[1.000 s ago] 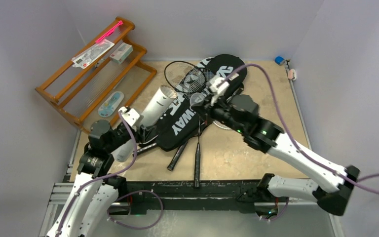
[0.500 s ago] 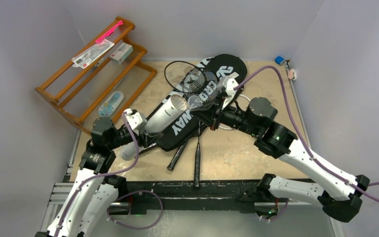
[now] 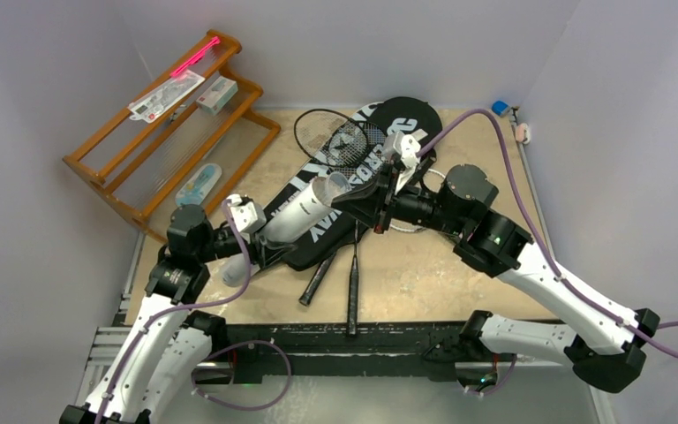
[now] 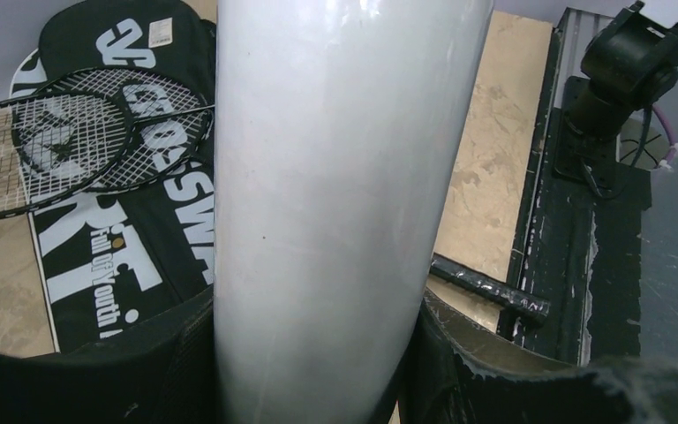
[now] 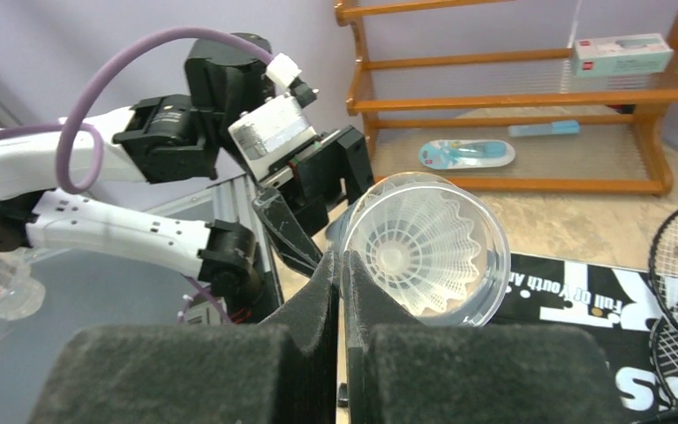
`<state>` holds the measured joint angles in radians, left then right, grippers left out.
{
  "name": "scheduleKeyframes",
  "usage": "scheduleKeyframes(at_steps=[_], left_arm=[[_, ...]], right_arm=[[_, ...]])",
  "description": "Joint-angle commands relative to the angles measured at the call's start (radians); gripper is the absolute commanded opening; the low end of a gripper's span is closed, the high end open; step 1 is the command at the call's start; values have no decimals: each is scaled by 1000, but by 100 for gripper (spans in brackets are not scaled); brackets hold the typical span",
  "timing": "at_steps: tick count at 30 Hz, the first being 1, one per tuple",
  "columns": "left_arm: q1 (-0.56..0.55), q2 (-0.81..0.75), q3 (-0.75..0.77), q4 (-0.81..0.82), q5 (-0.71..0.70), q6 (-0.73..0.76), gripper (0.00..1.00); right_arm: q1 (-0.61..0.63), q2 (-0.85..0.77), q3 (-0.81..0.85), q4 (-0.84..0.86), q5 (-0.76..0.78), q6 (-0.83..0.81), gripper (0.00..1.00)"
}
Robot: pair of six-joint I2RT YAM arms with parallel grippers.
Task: Pack up the badminton gear
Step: Close the shuttlecock at the center of the board.
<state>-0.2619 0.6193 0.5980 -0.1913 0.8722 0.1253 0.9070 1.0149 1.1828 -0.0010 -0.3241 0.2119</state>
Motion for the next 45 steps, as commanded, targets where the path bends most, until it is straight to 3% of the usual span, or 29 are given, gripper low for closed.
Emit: scheduleKeyframes(at_steps=[1,17,22,25,34,38,44,45], left_arm=[[6,2,4,87,110,29,28],[-2,5,-8,122,196,25,28],[-5,-2,-10,132,224,24,27],[-7,-6,-12,135,224,24,27],[-7,-4,-11,134,218,24,27],[-7,-6,-10,132,215,25,28],[-7,-3,-10,133,219,23,28],[-7,-3,-10,132,220,24,28]], right_arm=[[3,25,81,-51,-106,12,0],[3,68,144,-165,-180,64,0],[3,81,160,-173,-202,79,26],[3,78,162,-174,-185,81,36],[3,46,175,-171,-104,77,45],[3,0,157,-157,-10,66,40],[3,-17,155,-158,75,43,0],[3,-12,158,-161,74,40,0]])
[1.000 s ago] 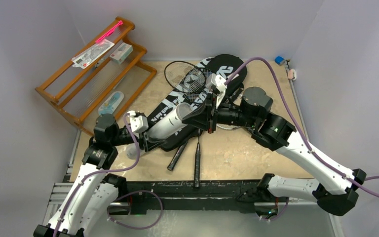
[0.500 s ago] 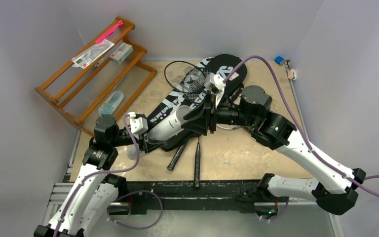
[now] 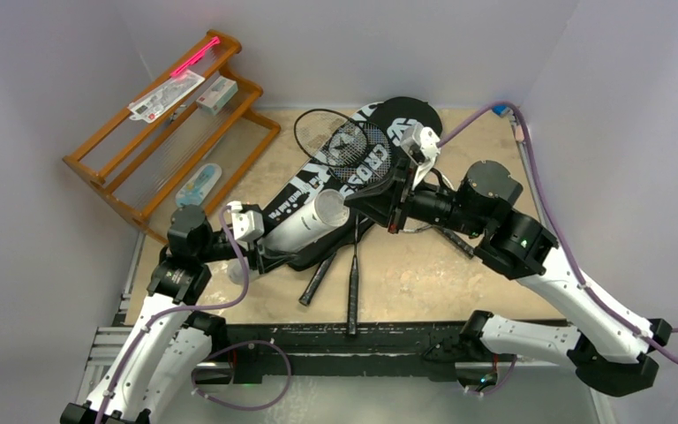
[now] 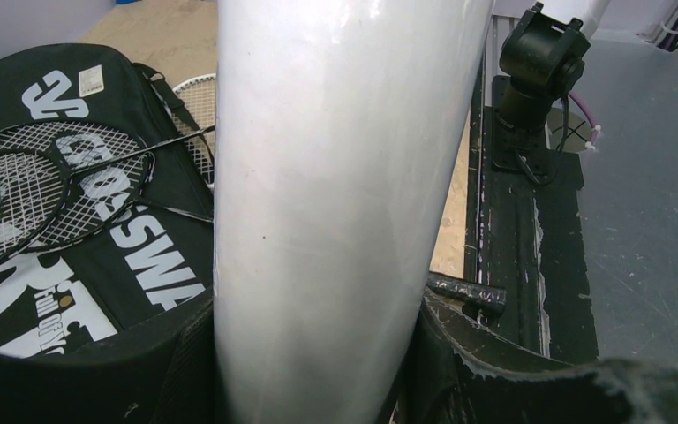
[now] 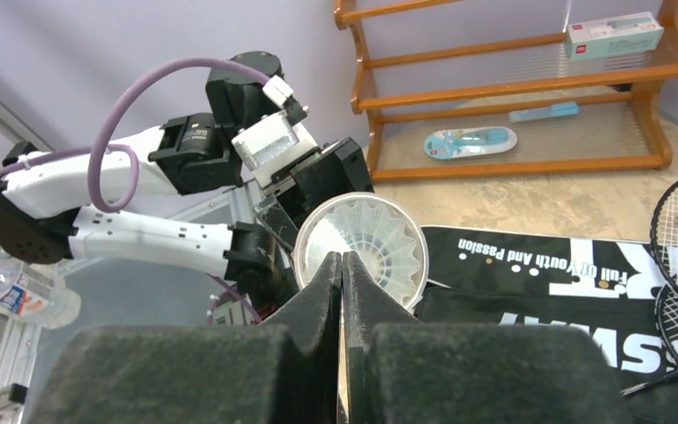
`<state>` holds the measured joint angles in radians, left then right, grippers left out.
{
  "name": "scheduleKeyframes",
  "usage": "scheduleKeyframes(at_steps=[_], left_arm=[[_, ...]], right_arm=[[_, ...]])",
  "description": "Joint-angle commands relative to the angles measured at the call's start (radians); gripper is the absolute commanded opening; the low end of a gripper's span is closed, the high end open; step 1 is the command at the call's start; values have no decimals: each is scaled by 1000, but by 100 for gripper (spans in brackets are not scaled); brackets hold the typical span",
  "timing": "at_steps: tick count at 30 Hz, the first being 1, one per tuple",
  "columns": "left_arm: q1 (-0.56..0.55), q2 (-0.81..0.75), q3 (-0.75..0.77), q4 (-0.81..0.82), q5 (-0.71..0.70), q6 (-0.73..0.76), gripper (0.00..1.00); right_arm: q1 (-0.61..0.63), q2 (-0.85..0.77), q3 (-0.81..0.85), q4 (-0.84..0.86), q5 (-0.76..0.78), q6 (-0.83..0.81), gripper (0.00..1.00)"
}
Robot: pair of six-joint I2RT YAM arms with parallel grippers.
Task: Pack up the badminton gear
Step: Close the shuttlecock at the center of the board.
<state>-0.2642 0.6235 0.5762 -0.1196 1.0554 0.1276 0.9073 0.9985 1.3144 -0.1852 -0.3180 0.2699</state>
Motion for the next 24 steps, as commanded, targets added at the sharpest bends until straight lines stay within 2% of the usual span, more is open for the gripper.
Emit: scheduleKeyframes(at_steps=[1,16,24], left_arm=[[-4,-7,10,60,37,21,27],[-4,-16,11,64,41,21,28],[-4,-18,11,65,33,16,28]], right_arm=[[2,12,29,23,62,-20,0],[2,139,0,21,-100,-2,0],[2,107,1,10,-77,4,0]])
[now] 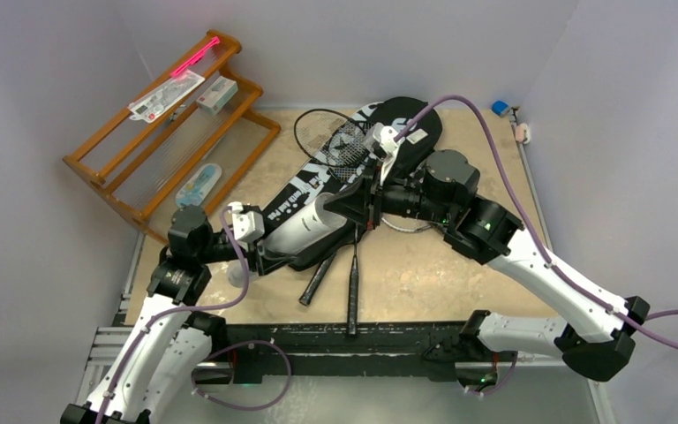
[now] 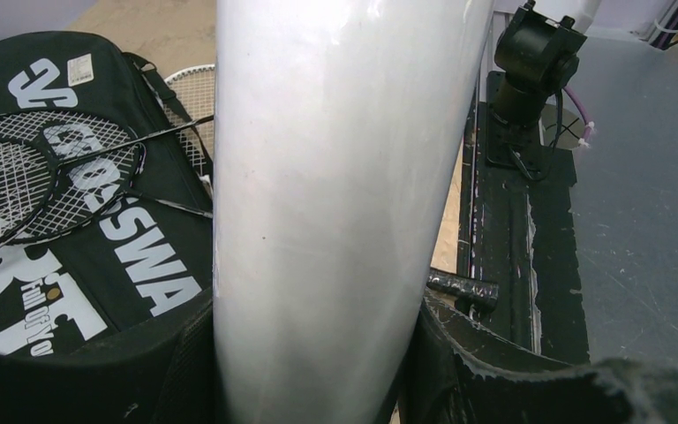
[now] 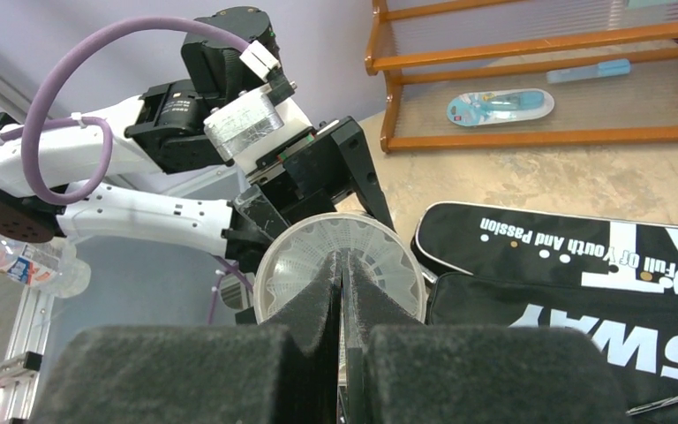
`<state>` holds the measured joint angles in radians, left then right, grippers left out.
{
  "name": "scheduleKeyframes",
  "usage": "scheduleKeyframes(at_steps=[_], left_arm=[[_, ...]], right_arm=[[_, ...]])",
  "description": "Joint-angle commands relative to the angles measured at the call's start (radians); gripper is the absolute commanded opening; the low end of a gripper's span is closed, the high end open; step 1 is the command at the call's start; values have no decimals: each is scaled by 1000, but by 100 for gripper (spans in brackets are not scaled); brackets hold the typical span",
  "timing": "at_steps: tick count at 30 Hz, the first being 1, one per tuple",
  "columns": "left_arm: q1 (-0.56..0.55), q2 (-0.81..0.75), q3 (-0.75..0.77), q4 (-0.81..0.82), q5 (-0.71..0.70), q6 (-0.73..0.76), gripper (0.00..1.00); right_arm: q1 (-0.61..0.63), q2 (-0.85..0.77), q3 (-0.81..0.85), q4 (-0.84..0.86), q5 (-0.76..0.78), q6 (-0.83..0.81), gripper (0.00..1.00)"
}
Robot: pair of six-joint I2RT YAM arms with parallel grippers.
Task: Pack up the badminton gear
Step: Close the shuttlecock at the center of the board.
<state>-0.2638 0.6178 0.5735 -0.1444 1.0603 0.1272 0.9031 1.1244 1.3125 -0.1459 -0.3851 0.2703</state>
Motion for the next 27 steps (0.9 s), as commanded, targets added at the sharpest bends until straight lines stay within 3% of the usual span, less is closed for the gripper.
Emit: scheduleKeyframes(at_steps=[1,9,20,24,27], left_arm=[[-5,-12,14,88,27,16,28],[-5,-14,14,88,21,16,28],[-5,-10,14,83,14,16,28],[-5,-6,16,80,6,16,28],[-5,-5,19,72,-5,17,29]], right_arm=[[7,-38,11,-33,7,-1,0],[6,-114,2,-67,80,-29,0],[7,4,14,-140,-42,-22,0],[7,-65,9,-142,62,-40,0],[6,-148,-47,-96,184,-39,6]])
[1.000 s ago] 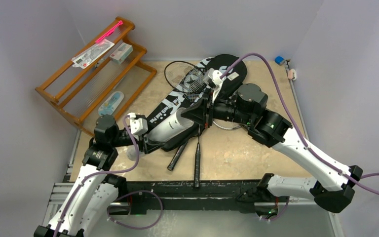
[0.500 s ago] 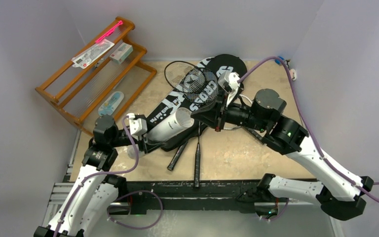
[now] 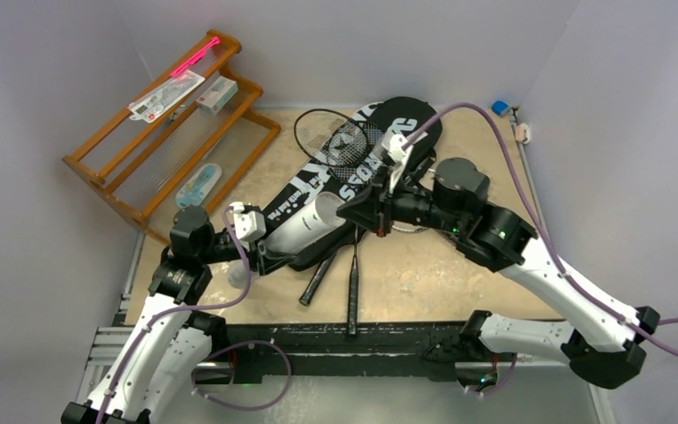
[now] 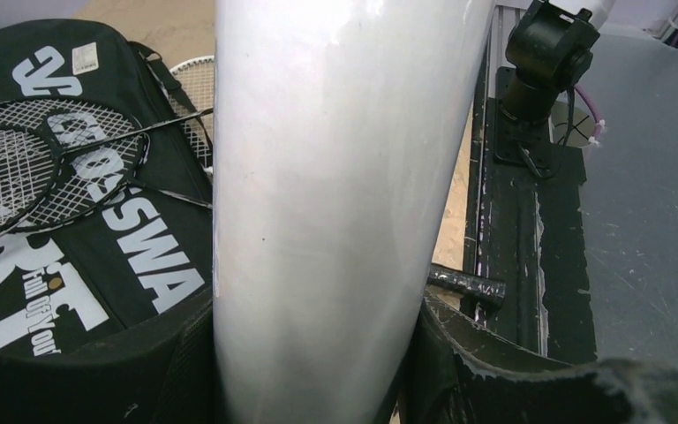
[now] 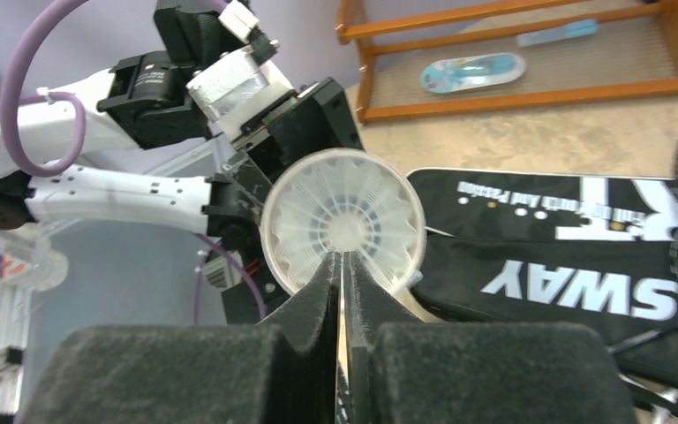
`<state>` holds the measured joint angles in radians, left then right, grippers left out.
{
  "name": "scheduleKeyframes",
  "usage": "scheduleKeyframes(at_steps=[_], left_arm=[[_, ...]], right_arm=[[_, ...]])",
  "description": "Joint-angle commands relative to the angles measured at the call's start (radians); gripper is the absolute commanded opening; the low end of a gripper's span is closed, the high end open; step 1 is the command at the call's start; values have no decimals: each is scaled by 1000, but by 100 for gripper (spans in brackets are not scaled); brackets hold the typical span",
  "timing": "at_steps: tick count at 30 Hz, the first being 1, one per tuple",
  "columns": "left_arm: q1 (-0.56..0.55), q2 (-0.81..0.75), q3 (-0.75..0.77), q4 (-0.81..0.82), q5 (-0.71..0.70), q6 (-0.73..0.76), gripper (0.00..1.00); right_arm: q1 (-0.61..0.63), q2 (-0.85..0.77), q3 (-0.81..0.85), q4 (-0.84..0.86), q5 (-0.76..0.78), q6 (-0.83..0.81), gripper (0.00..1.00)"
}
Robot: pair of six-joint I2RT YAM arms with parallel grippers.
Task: Pack up the badminton gear
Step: Close the shuttlecock at the center of the board.
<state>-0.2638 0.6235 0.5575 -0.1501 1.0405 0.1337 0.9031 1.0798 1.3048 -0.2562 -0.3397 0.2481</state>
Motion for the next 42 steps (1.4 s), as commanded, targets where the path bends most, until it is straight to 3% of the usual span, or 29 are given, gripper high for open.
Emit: scheduleKeyframes(at_steps=[1,7,15,21,24,26,31,36,42], left_arm=[[-5,-11,36,75,11,9,29],[-5,-11,41,61,-23,10,29],[-5,-13,65,61,-137,-67,30],[-5,7,70,245,-303,-476,30],[-5,28,67,336,-369,-657,30],[-5,48,61,400,-386,-772,30],[-5,92,17,615,-392,-1010,30],[-8,113,-52,792,-433,-1167,30],[-35,152,-74,887,-429,-1231,30]], right_arm=[[7,-134,-68,37,172,-14,6],[7,-304,-235,116,291,-7,9],[7,-395,-475,245,279,43,20],[7,-374,-624,400,186,141,41],[7,-340,-660,451,153,193,58],[7,-311,-674,493,124,218,73],[10,-210,-678,591,97,308,88],[51,-116,-660,682,117,324,92],[104,5,-573,741,143,294,89]])
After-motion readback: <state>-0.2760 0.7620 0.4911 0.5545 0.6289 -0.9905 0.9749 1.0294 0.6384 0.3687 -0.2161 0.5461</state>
